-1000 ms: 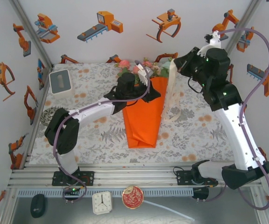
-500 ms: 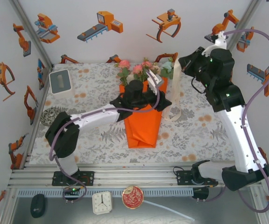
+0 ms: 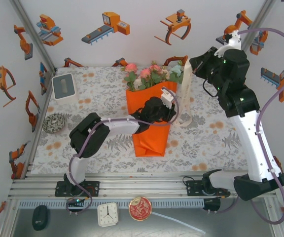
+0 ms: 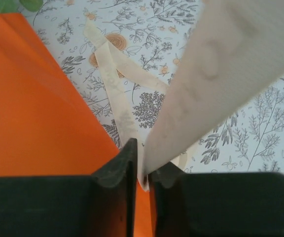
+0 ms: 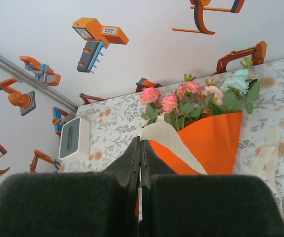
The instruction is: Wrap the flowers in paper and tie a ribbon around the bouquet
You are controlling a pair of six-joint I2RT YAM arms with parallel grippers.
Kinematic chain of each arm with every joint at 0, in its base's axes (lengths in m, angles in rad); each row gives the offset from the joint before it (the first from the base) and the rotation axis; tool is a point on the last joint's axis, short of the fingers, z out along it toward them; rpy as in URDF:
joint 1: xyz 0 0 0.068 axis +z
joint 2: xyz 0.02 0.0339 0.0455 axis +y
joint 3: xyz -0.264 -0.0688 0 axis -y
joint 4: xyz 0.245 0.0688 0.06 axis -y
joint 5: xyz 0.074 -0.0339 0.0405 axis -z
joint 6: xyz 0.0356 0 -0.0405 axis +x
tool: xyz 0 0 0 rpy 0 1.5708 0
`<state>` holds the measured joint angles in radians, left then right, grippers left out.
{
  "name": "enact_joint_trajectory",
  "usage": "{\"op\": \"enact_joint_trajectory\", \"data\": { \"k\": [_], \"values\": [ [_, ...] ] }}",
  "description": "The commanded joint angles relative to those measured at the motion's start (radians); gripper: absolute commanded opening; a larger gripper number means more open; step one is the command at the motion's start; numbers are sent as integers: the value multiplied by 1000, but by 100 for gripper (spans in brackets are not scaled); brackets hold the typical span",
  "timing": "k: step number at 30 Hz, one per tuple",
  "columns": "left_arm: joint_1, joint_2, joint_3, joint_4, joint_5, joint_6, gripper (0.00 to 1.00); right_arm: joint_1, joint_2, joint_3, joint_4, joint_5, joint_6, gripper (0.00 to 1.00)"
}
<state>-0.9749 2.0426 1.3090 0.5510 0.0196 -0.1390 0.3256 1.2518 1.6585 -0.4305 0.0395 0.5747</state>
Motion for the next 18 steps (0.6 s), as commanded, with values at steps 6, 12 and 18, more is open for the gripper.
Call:
{"op": "enact_joint_trajectory", "data": {
  "k": [6,12,18],
  "values": [
    [66,-252,51,-206,-44,62,0,-10,-48,-44,6,115,-94,0],
    [89,-475,154,-576,-209,267,0,-12,-110,-163,55,95,-134,0],
    [45,-797,-23,-660,-572,346,0,-3,-161,-337,194,-440,-112,0]
  ]
}}
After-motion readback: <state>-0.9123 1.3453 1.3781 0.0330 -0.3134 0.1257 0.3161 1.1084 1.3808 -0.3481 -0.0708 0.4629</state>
